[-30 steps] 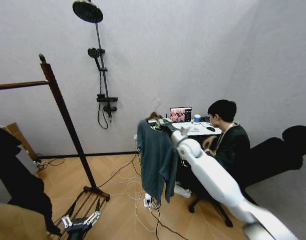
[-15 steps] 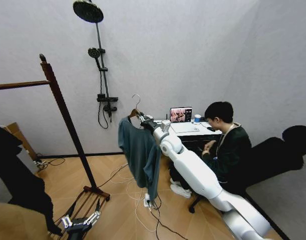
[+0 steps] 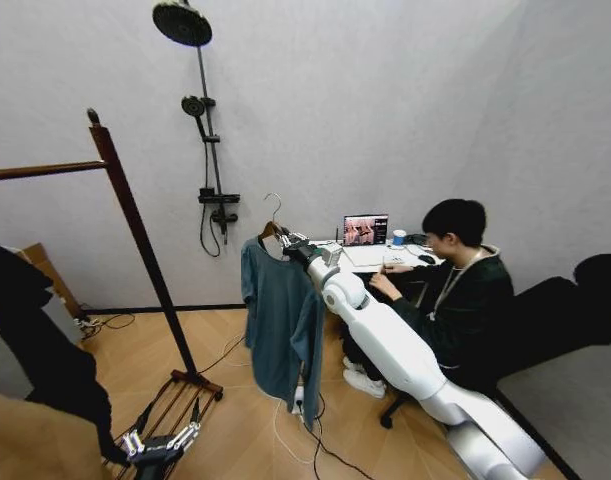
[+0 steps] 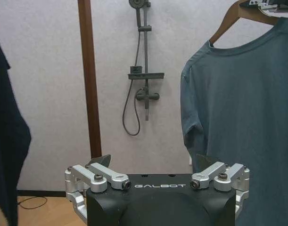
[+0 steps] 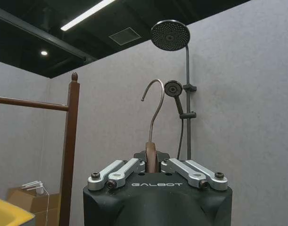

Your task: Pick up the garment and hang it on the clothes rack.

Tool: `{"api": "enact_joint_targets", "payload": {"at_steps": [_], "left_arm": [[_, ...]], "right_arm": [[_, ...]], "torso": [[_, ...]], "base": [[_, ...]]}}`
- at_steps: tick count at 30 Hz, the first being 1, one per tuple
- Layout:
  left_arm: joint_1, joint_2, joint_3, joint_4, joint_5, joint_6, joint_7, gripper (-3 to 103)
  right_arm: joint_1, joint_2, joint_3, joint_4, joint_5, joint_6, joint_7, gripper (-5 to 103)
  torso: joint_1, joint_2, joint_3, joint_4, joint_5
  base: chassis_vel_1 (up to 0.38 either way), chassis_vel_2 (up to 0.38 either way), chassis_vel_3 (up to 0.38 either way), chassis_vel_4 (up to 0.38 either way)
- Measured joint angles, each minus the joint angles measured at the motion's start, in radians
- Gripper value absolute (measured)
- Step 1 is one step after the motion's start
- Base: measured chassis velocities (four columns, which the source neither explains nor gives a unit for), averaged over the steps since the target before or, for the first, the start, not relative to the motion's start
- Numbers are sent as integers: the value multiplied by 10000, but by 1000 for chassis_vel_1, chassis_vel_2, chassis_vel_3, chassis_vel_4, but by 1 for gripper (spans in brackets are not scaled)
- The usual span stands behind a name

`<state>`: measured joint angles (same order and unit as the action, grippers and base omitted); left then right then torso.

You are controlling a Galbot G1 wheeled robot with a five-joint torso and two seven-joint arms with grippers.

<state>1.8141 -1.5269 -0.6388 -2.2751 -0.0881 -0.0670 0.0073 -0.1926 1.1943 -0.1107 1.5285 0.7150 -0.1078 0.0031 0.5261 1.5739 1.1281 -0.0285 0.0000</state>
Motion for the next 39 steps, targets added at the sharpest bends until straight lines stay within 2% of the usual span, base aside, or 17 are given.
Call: {"api": "enact_joint_targets", "payload": {"at_steps": [13, 16, 24, 26, 28, 32, 39], "left_arm": [[0, 0, 0, 0, 0, 0, 0, 100], [0, 0, 0, 0, 0, 0, 0, 100], [0, 0, -1, 1, 0, 0, 0, 100], [0, 0, -2, 1, 0, 0, -5, 100], [0, 0, -2, 0, 1, 0, -5, 100], [0, 0, -1, 0, 0, 0, -4, 100], [0, 0, 0, 0, 0, 0, -1, 100]], "right_arm": [[372, 98, -133, -110, 28, -143, -13, 9], [572, 215, -169, -296, -302, -163, 21, 9], [1139, 404, -351, -799, -409, -176, -99, 9], [1523, 829, -235, -1459, -962, -129, -323, 9], [1681, 962, -178, -1708, -1179, -87, -401, 9], [2490, 1374, -19, -2974, -1853, 125, -646, 9], [3671, 1939, 23, -4301, -1893, 61, -779, 9]], "torso": [[0, -1, 0, 0, 0], [0, 0, 0, 0, 0], [-1, 0, 0, 0, -1], [-1, -1, 1, 7, -3], [0, 0, 1, 9, -2], [1, -1, 1, 2, -2], [0, 0, 0, -2, 0]], "base": [[83, 87, 85, 78], [115, 111, 114, 107], [124, 122, 124, 130], [97, 107, 96, 99], [95, 72, 94, 91], [7, 15, 12, 5], [0, 0, 0, 0]]}}
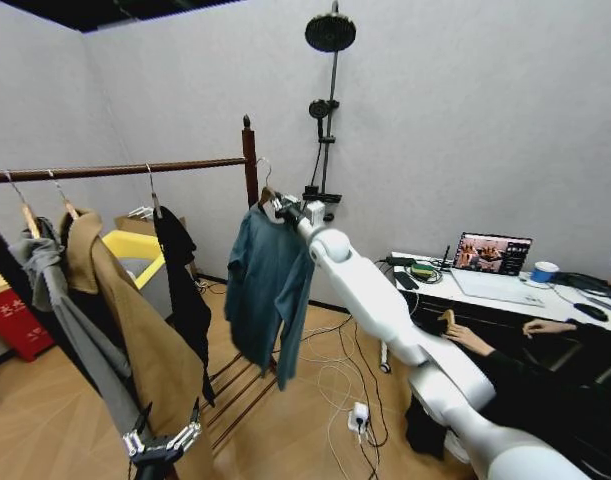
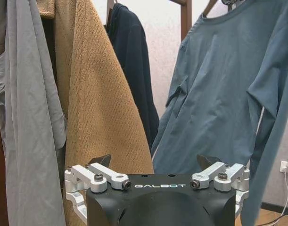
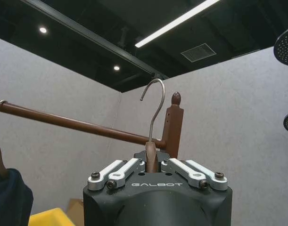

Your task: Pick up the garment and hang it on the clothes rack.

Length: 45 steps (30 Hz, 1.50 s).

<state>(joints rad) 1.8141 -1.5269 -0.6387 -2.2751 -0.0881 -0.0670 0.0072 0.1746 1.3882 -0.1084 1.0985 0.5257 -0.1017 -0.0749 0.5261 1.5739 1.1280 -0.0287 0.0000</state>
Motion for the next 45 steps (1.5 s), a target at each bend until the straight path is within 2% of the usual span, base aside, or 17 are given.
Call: {"api": "enact_joint_targets", "payload": {"at_steps": [13, 20, 24, 27, 31, 33, 38, 41, 45], "left_arm": [[0, 0, 0, 0, 0, 0, 0, 100], [0, 0, 1, 0, 0, 0, 1, 100], [0, 0, -1, 0, 0, 0, -1, 100], [0, 0, -1, 0, 0, 0, -1, 100], [0, 0, -1, 0, 0, 0, 1, 100], [0, 0, -1, 0, 0, 0, 1, 100], [0, 0, -1, 0, 0, 0, 1, 100], [0, 0, 0, 0, 0, 0, 2, 100], [0, 0, 0, 0, 0, 0, 1, 100]], "right_arm": [[413, 915, -266, -302, 124, -414, 107, 9], [312, 1322, 121, -749, -238, -338, 96, 9], [522, 1644, 359, -1344, -517, -189, -32, 9], [1014, 2131, 703, -2517, -1369, 152, -344, 9], [1321, 2223, 814, -3225, -1580, 258, -381, 9], [1682, 2239, 1005, -4121, -1750, 359, -394, 9], [1829, 2231, 1140, -4412, -1489, 337, -374, 9], [1389, 2222, 992, -3350, -880, -106, -205, 9], [1199, 2219, 842, -2845, -713, -275, -181, 9]], "torso": [[-43, -85, -40, 0, -2], [-144, -285, -140, -2, 0], [-162, -333, -166, 6, -1], [-169, -342, -177, 2, -2], [-168, -344, -176, 3, -3], [-168, -344, -176, -4, 1], [-166, -342, -175, -6, 2], [-163, -336, -171, 0, 0], [-163, -332, -172, 3, -1]], "base": [[0, 0, 0, 0], [40, 38, 31, 40], [38, 31, 25, 35], [0, 0, 0, 0], [0, 0, 0, 0], [0, 0, 0, 0], [0, 0, 0, 0], [0, 0, 0, 0], [0, 0, 0, 0]]}}
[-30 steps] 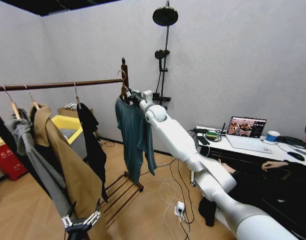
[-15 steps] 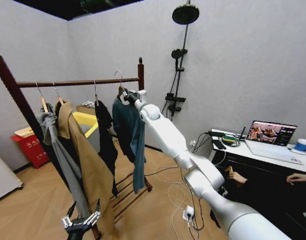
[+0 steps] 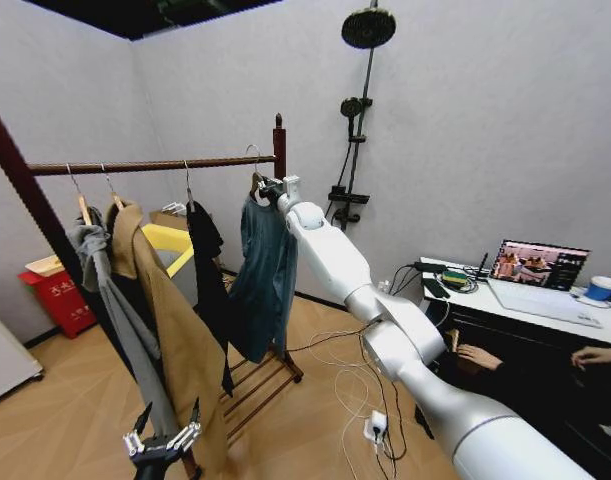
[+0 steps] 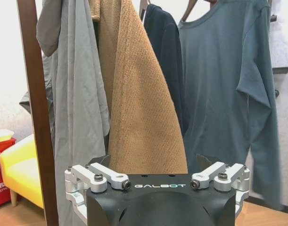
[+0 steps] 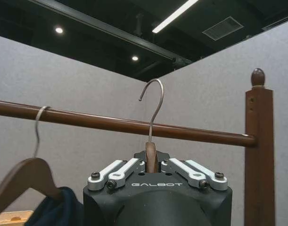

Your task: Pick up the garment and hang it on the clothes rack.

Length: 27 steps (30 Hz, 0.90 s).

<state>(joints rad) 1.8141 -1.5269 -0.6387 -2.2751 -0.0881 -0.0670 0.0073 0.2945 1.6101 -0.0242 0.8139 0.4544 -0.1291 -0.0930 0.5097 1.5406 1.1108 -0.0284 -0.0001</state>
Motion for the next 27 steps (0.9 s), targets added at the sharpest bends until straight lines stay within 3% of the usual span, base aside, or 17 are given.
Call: {"api": "enact_joint_targets", "payload": {"at_steps": [15, 20, 27], "left_arm": [[0, 0, 0, 0, 0, 0, 0, 100], [-2, 0, 0, 0, 0, 0, -1, 100], [0, 0, 0, 1, 0, 0, 1, 100]], "right_arm": [[-210, -116, -272, 770, 239, -235, 125, 9], [-249, -84, -396, 772, 275, -744, 193, 9], [-384, -30, -396, 692, 252, -888, 261, 9]], "torso": [[6, 10, 7, -6, 0], [25, 6, 13, -6, 0], [11, 9, 11, -3, 2]], "base": [[-70, 71, 85, -81], [-196, 201, 164, -203], [-60, 59, 20, -43]]}}
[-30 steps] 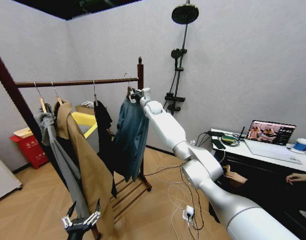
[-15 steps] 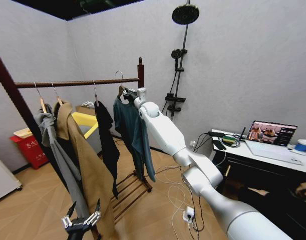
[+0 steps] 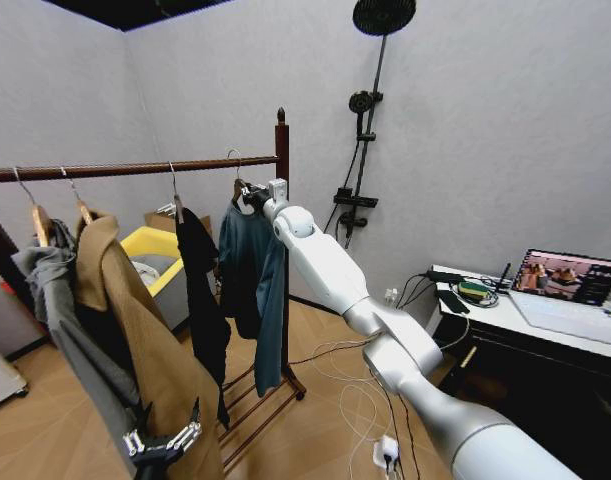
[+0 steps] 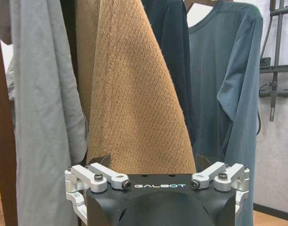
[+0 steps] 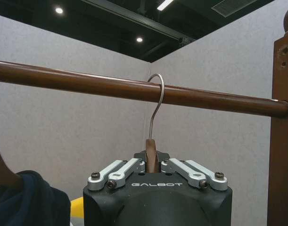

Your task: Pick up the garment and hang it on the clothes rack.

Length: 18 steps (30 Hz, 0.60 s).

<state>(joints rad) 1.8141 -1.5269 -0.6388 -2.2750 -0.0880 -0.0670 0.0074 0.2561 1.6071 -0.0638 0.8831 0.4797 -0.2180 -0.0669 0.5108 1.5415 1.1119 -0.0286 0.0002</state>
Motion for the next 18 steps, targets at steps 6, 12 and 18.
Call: {"api": "enact_joint_targets", "payload": {"at_steps": [6, 12, 18], "left_arm": [[2, 0, 0, -1, 0, -1, 0, 100], [3, 0, 0, -1, 0, 0, 0, 100], [2, 0, 0, 0, 0, 0, 0, 100]], "right_arm": [[-349, -363, -153, 930, 211, -287, 45, 8], [-767, -853, -147, 1609, 438, -283, 120, 29], [-1297, -1456, -92, 2416, 721, -358, 375, 51]], "torso": [[-13, 11, -6, 1, -1], [-3, 7, -1, -1, 0], [1, 6, -1, -1, 0]], "base": [[15, -20, -15, 19], [0, 0, 0, 0], [0, 0, 0, 0]]}}
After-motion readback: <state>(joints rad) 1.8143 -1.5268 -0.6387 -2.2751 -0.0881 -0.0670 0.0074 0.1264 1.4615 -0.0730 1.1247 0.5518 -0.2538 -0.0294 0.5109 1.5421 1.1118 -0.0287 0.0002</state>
